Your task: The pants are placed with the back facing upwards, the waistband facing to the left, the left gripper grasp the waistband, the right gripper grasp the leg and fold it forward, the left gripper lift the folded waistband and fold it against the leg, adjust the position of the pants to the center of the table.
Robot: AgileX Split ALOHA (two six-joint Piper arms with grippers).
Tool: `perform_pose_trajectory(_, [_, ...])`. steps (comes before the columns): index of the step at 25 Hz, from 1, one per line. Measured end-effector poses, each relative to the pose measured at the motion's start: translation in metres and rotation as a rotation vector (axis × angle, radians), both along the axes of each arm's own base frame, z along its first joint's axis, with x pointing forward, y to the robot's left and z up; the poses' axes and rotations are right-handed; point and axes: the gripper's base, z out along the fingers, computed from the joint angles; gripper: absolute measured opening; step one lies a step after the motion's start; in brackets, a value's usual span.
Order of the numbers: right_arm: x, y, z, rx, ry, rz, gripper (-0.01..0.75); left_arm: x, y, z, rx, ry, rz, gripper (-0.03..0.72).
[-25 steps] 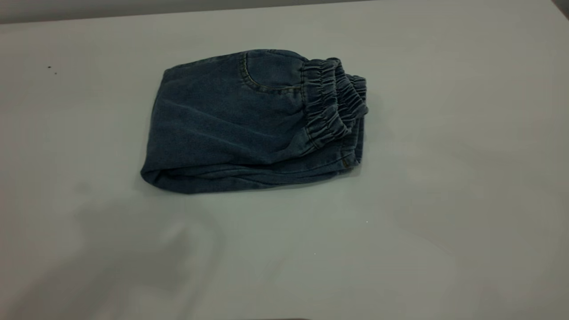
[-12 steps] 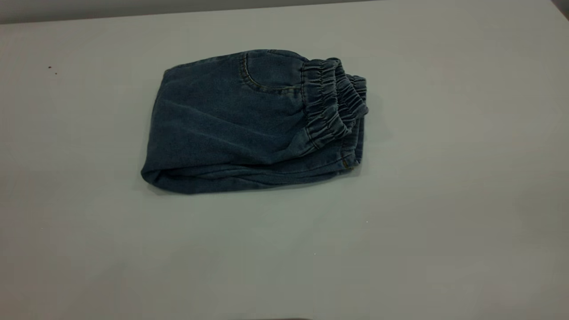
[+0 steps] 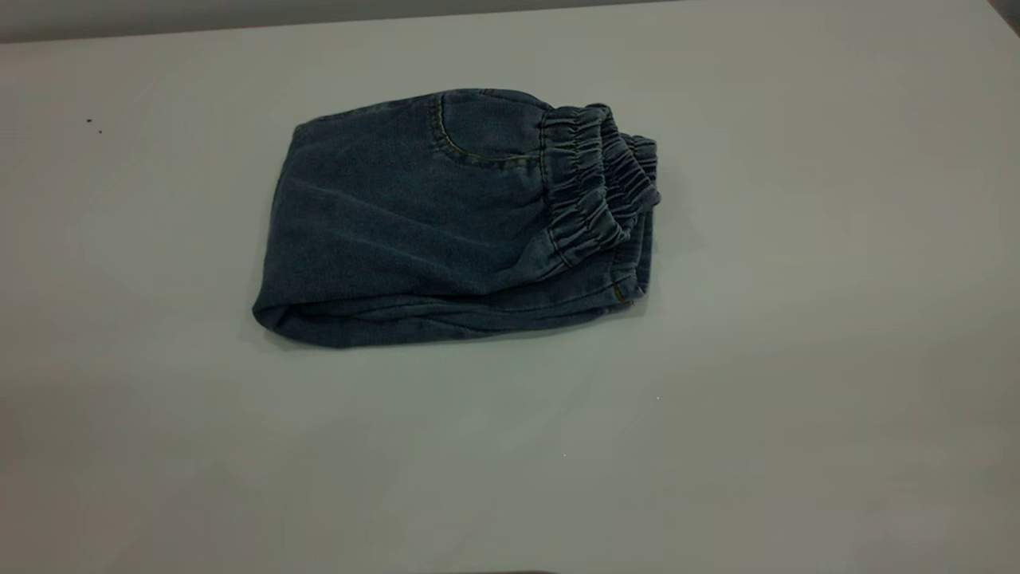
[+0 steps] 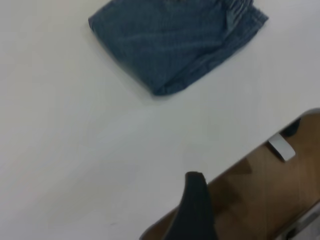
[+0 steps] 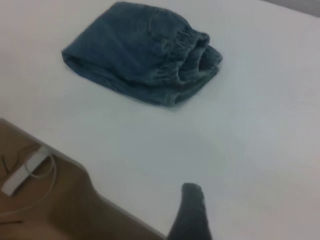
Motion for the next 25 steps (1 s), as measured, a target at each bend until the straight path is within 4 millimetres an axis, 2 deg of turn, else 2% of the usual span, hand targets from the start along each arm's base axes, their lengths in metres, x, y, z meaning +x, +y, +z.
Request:
perform_pose_trajectory(3, [0.003, 0.000, -0.008, -0.015, 0.024, 0.000, 0.510, 0.002, -0.001, -0.008, 0.015, 0.024, 0.000, 0.566])
perform_pose_trajectory(12, [0.005, -0.003, -0.009, -0.003, 0.038, -0.061, 0.510, 0.011, -0.006, -0.047, 0.081, 0.141, 0.002, 0.566])
perform_pose_trajectory(19, [0.005, -0.003, -0.009, -0.002, 0.038, -0.067, 0.510, 0.014, -0.009, -0.056, 0.064, 0.157, 0.021, 0.566])
perform_pose_trajectory(25, [0.005, -0.003, -0.009, -0.002, 0.038, -0.067, 0.510, 0.015, -0.009, -0.057, 0.060, 0.155, 0.024, 0.566])
